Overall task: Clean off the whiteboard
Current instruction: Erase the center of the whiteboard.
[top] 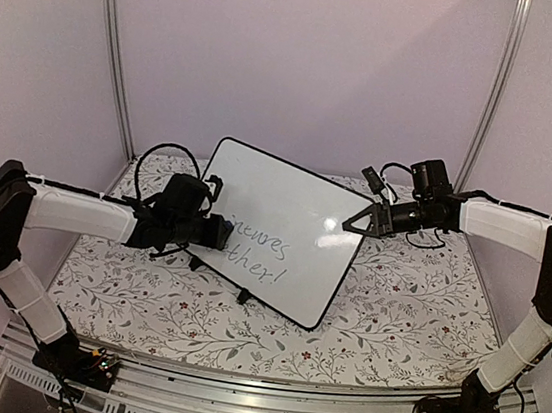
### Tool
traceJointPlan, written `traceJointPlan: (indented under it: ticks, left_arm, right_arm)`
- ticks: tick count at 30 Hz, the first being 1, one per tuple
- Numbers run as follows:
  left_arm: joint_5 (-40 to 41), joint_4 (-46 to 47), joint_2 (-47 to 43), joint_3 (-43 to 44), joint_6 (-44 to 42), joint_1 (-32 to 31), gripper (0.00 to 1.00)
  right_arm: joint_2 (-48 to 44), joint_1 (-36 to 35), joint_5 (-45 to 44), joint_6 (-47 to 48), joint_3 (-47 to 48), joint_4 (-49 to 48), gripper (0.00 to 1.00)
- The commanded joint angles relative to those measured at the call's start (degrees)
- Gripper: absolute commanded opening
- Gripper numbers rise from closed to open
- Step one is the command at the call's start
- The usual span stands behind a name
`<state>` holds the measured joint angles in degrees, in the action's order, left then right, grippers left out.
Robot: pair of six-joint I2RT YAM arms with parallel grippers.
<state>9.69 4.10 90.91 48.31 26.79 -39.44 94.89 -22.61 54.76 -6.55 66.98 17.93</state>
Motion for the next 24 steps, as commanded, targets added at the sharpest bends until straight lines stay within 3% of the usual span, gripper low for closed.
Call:
traceJointPlan:
  ticks: [1,6,17,24]
  left_arm:
    - [-0.1,0.9,3.3,6.3,-3.5,1.5,0.0]
    - [-0.3,1.1,3.2,5.5,-3.7,2.1,0.0]
    - [-1.5,2.3,-1.6,-7.6,1.8,-0.6,0.0]
    - [-1.9,3.2,0.0,-4.4,1.5,-0.9,0.0]
  right_arm:
    - [1.8,-3.7,2.4,3.1,-1.1,3.4,0.0]
    - [2.0,-3.7,2.4,3.1,-1.1,3.3,0.0]
    - [2.8,-3.7,2.3,3.3,-0.8,3.3,0.0]
    - [3.3,-3.8,2.3,3.2,-0.7,3.3,0.0]
